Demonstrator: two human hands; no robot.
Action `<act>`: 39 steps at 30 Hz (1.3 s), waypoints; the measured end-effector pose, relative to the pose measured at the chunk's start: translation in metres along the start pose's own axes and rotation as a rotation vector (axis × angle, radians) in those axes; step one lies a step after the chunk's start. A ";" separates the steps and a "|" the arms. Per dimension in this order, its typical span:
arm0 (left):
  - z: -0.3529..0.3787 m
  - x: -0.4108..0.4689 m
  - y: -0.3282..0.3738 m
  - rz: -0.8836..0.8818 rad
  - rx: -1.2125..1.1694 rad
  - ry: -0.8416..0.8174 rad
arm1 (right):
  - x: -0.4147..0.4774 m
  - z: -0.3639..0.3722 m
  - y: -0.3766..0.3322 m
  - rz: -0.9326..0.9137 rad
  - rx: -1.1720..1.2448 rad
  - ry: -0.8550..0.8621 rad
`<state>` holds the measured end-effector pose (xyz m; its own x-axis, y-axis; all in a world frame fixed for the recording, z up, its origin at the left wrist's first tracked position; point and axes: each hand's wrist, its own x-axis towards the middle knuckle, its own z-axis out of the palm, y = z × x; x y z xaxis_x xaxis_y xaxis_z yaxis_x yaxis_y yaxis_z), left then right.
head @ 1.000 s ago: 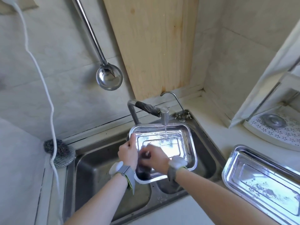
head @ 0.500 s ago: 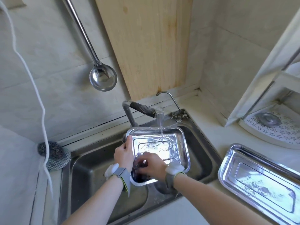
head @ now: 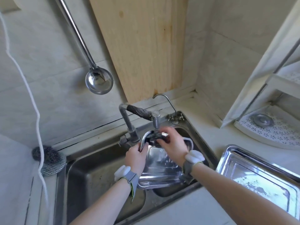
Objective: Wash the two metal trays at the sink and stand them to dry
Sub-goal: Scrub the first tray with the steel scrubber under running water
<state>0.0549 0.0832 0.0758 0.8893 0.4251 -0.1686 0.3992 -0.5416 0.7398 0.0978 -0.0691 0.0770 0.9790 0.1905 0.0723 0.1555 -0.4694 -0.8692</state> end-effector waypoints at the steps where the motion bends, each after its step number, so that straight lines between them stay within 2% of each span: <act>1: 0.004 0.000 0.004 0.007 0.026 -0.013 | -0.001 0.008 -0.002 -0.084 -0.046 0.002; 3: 0.004 -0.001 0.010 -0.001 0.058 -0.010 | -0.001 0.015 0.002 -0.200 -0.143 0.024; 4: 0.003 -0.001 0.011 -0.008 0.059 -0.001 | 0.001 0.011 0.009 -0.195 -0.191 0.022; 5: 0.000 -0.001 0.012 -0.016 0.054 0.010 | 0.003 0.004 0.018 -0.112 -0.228 0.013; 8: -0.009 -0.001 0.011 -0.013 0.033 0.056 | 0.010 -0.020 0.041 0.306 -0.278 0.085; 9: -0.009 -0.001 0.012 -0.003 0.032 0.064 | 0.012 -0.021 0.041 0.330 -0.300 0.118; 12: -0.007 -0.001 0.016 0.003 0.028 0.083 | 0.018 0.001 0.001 0.103 -0.183 0.008; 14: -0.007 -0.001 0.015 0.005 0.036 0.070 | 0.018 0.008 -0.010 0.033 -0.161 -0.085; 15: -0.008 0.000 0.013 0.003 0.035 0.070 | 0.020 0.001 -0.002 0.077 -0.185 -0.086; 18: -0.015 -0.002 0.002 -0.012 0.027 0.074 | 0.019 -0.033 0.043 0.420 -0.309 0.010; 19: -0.014 -0.004 0.001 -0.019 0.031 0.068 | 0.016 -0.035 0.048 0.477 -0.350 0.023; 20: -0.012 -0.004 0.001 -0.030 0.037 0.060 | 0.015 -0.029 0.046 0.450 -0.339 0.030; 23: -0.004 -0.003 0.007 -0.047 0.066 0.041 | 0.014 0.011 0.004 0.129 -0.131 -0.011; 25: -0.008 -0.002 0.006 -0.044 0.051 0.042 | 0.013 0.019 -0.002 -0.031 -0.116 -0.020; 26: -0.011 -0.003 0.004 -0.035 0.049 0.042 | 0.016 0.013 0.009 -0.031 -0.155 -0.019; 27: -0.014 -0.005 0.002 -0.026 0.053 0.049 | 0.017 0.003 0.023 0.052 -0.223 -0.037; 29: -0.017 -0.011 0.002 -0.001 0.078 0.056 | 0.015 -0.016 0.051 0.353 -0.337 -0.037; 30: -0.015 -0.012 0.004 0.002 0.085 0.057 | 0.014 -0.015 0.053 0.410 -0.359 -0.015; 31: -0.013 -0.012 0.005 -0.004 0.085 0.065 | 0.014 -0.004 0.046 0.348 -0.337 0.011; 33: -0.011 -0.011 0.012 -0.012 0.082 0.063 | 0.013 0.022 0.015 0.055 -0.182 0.052; 35: -0.013 -0.010 0.012 -0.020 0.069 0.050 | 0.009 0.031 0.000 -0.147 -0.118 0.012; 36: -0.014 -0.010 0.009 -0.022 0.066 0.052 | 0.013 0.023 0.006 -0.164 -0.149 -0.026; 37: -0.015 -0.011 0.006 -0.021 0.069 0.057 | 0.016 0.011 0.015 -0.098 -0.215 -0.049; 39: -0.016 -0.012 0.002 -0.022 0.071 0.062 | 0.016 -0.010 0.038 0.189 -0.378 -0.047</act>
<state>0.0414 0.0885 0.0900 0.8654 0.4804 -0.1422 0.4353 -0.5805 0.6882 0.1212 -0.0928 0.0502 0.9893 0.1053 -0.1014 0.0193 -0.7815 -0.6236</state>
